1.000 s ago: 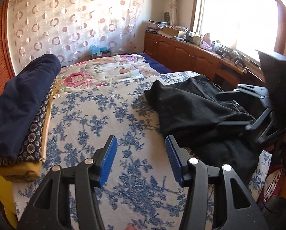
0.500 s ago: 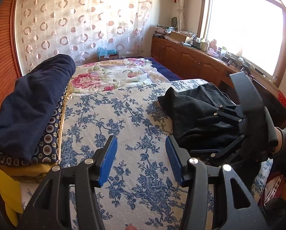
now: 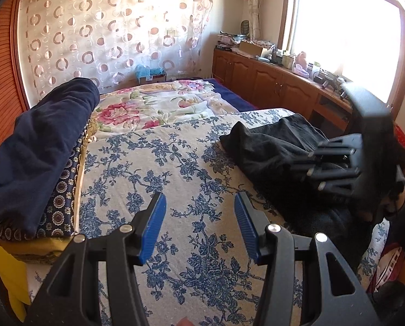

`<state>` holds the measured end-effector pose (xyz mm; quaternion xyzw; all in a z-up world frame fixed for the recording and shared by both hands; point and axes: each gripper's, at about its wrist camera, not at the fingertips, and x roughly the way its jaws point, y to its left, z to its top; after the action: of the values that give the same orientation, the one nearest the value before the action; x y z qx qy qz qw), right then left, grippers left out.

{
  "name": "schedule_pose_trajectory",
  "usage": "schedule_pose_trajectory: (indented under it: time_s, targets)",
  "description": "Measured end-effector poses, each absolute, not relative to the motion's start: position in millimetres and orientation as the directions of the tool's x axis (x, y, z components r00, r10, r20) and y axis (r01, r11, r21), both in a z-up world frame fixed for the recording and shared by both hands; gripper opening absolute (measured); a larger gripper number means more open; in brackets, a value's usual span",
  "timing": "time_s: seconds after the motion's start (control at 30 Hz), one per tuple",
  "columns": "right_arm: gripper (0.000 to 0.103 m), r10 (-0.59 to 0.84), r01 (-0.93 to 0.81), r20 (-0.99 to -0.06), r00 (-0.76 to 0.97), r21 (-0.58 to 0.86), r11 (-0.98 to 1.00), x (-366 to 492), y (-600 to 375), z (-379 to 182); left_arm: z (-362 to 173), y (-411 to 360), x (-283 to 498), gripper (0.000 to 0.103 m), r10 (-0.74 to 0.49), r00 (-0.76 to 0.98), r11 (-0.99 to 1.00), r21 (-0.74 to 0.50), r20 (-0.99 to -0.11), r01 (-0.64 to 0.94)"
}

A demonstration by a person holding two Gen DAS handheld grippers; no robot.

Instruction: Fold small clothes

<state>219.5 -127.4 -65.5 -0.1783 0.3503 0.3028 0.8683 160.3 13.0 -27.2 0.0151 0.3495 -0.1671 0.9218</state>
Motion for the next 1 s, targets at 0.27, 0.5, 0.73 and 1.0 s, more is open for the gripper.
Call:
schedule_pose_trajectory:
  time_s: [0.27, 0.5, 0.73, 1.0]
  targets:
    - [0.008, 0.379, -0.556, -0.617, 0.69, -0.116, 0.823, 233, -175, -18, -30, 3, 166, 0.052, -0.299, 0.689, 0.941, -0.082, -0.66, 0.329]
    - [0.008, 0.294, -0.476, -0.614, 0.733, -0.154, 0.866, 264, -221, -6, -30, -8, 170, 0.052, -0.303, 0.682, 0.937, -0.076, -0.666, 0.341]
    - [0.007, 0.217, -0.421, -0.63, 0.746, -0.193, 0.886, 293, -251, -9, -30, -16, 170, 0.052, -0.298, 0.676, 0.936, -0.068, -0.674, 0.346]
    - [0.007, 0.082, -0.31, -0.68, 0.729, -0.22, 0.925, 324, -286, -28, -32, -25, 167, 0.052, -0.308, 0.668, 0.93, -0.067, -0.678, 0.361]
